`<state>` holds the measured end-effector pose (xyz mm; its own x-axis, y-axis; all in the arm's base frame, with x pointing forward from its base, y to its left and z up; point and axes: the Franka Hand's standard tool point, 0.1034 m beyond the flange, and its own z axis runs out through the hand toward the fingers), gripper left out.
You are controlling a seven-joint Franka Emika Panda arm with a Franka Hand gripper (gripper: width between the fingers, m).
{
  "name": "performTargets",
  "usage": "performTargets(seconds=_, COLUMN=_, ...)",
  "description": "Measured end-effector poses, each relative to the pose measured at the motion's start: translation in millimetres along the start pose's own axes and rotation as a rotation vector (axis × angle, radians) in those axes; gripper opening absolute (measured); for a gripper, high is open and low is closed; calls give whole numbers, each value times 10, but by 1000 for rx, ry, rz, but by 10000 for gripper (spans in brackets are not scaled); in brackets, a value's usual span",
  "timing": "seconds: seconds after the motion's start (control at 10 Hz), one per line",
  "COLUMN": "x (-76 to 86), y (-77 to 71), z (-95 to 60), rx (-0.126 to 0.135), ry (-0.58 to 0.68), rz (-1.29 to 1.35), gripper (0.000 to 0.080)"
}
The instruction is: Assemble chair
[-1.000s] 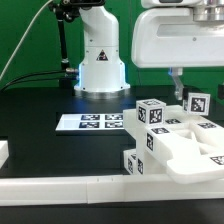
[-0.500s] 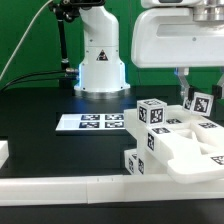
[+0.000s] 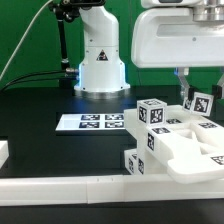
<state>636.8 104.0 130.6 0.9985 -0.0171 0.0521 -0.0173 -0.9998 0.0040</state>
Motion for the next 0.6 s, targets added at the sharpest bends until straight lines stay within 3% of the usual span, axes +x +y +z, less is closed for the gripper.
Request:
performTargets(seconds=0.3, x=8, y=52, z=2, rx=6, ry=-2, rz=191, gripper=284)
performTargets(seconds=0.6, x=49, y=63, z=3, rx=71, ry=6, rz=538, gripper=284)
